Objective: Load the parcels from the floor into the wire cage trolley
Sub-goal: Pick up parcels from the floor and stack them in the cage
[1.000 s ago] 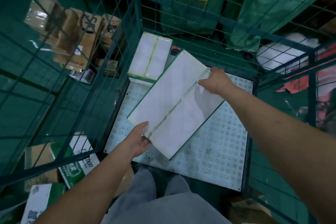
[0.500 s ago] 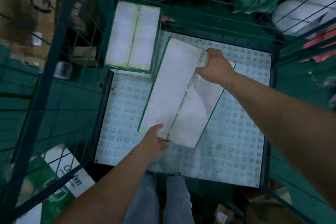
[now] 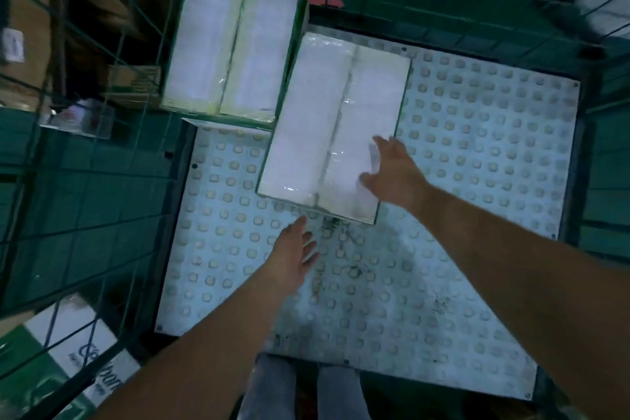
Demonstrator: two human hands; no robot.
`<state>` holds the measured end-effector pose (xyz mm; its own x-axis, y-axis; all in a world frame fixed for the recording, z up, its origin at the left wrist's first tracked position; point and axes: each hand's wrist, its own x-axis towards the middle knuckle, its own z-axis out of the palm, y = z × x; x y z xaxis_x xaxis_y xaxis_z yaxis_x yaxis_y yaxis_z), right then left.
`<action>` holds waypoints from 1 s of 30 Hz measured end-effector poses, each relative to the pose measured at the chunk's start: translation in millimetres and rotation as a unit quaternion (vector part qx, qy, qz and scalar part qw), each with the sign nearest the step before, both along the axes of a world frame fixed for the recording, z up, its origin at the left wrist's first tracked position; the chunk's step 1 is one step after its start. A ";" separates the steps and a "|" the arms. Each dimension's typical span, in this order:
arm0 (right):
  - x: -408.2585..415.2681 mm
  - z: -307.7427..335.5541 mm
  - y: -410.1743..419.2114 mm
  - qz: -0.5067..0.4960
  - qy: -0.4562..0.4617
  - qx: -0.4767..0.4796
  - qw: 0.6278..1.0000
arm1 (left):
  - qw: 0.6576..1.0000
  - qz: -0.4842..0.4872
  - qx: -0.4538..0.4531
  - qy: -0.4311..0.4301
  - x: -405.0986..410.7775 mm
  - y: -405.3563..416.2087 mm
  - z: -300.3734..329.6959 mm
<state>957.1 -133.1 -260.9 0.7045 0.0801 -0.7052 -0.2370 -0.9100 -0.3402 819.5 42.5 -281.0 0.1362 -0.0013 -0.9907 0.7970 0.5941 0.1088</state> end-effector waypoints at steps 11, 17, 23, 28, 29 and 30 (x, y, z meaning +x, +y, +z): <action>-44.9 -50.1 -1.6 -0.460 0.245 0.074 0.850 | 0.995 -0.081 0.042 0.033 61.5 22.7 -25.4; -36.1 -69.6 0.7 -0.507 0.171 0.105 0.838 | 0.995 -0.089 0.037 0.024 71.3 23.8 -32.9; 8.8 -103.2 -4.4 -0.479 0.079 0.178 0.856 | 0.995 -0.081 0.041 -0.044 134.0 30.1 -40.3; 60.2 -76.5 8.1 -0.543 0.045 0.253 0.799 | 0.994 -0.050 0.031 -0.097 194.0 32.4 -33.4; 63.6 -75.3 9.6 -0.550 0.055 0.265 0.790 | 0.993 -0.051 0.037 -0.097 198.2 33.1 -31.4; 63.2 -74.2 10.6 -0.552 0.063 0.277 0.784 | 0.993 -0.055 0.037 -0.096 198.0 33.9 -30.1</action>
